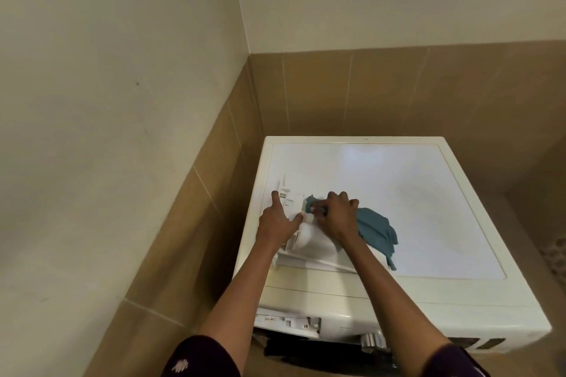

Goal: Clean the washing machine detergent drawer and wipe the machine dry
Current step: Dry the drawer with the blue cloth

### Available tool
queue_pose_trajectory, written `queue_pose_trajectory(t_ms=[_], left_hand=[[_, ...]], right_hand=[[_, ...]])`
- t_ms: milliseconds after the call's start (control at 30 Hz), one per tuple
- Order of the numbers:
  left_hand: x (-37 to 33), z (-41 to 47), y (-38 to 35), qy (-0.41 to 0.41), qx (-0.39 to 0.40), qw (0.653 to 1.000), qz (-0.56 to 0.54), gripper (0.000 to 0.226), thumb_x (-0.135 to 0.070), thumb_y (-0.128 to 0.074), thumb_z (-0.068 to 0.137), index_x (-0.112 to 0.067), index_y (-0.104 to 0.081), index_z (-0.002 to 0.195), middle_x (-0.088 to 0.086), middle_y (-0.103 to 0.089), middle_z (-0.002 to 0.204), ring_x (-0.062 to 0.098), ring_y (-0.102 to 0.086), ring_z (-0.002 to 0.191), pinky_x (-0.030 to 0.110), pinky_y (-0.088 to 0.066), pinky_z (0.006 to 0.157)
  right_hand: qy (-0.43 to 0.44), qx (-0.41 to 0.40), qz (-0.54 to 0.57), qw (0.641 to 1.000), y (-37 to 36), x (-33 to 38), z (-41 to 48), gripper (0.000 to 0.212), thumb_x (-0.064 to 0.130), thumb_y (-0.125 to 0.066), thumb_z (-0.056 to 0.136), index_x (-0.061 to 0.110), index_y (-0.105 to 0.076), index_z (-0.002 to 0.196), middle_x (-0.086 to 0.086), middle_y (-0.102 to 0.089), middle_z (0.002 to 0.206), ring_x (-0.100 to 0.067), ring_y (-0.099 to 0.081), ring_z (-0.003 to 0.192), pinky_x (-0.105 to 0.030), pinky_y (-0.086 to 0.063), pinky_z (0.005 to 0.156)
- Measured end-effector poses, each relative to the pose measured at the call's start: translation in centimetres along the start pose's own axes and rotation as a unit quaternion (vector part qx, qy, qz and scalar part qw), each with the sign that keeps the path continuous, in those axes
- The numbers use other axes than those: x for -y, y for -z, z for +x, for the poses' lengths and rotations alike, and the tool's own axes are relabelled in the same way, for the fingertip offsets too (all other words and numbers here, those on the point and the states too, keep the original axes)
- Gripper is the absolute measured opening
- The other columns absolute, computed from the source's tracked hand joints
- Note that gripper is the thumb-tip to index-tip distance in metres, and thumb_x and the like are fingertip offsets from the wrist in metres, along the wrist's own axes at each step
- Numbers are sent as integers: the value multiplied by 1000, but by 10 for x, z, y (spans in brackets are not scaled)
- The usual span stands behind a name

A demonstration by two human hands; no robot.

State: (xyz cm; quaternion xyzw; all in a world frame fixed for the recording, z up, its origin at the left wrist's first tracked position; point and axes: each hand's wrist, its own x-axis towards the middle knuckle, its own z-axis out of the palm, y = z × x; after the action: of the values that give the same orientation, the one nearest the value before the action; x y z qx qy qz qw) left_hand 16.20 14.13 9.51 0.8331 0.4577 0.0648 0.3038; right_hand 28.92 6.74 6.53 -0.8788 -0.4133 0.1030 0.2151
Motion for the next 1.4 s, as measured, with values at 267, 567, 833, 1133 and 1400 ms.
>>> queue_pose_trajectory(t_ms=[267,567,833,1133,1400], left_hand=[[1,2,-2,6,-8,1000,-2,80,-43,-60,86,-9,-16,143,17,-56,127,33,-58,111,37,-47,88],[2,4,-5,19,-24,999,-12,77,-43,-62,85,-10,-20,141,17,-57,124,36,-56,111,39,-47,89],[2,3,-7,35,-23,999,-4,83,-44,-61,85,-11,-14,146,19,-54,128,37,-52,117,40,-43,94],[0,2,-5,26,-22,999,0,78,-42,-61,86,-11,-18,143,18,-56,126,37,-54,113,40,-45,91],[0,1,-4,20,-19,1000,3,80,-43,-62,85,-10,-17,144,17,-53,131,35,-54,116,40,-46,92]], right_hand=[[-94,45,-5,995,0,-4,23,38,33,-36,92,23,-65,115,-10,-48,122,-30,-41,117,-44,-28,99],[-57,68,-30,996,-2,-9,24,35,29,-34,94,24,-61,116,-9,-56,121,-30,-47,114,-41,-30,97],[-214,25,17,976,20,-80,5,36,31,-37,92,18,-67,108,-13,-58,119,-36,-48,115,-45,-35,101],[-225,-125,175,950,15,-69,-41,27,6,-41,94,-3,-56,115,-25,-51,113,-39,-52,98,-32,-36,77],[-183,-115,184,959,31,-66,-94,32,-2,-55,84,6,-65,113,-17,-56,113,-34,-56,103,-22,-35,78]])
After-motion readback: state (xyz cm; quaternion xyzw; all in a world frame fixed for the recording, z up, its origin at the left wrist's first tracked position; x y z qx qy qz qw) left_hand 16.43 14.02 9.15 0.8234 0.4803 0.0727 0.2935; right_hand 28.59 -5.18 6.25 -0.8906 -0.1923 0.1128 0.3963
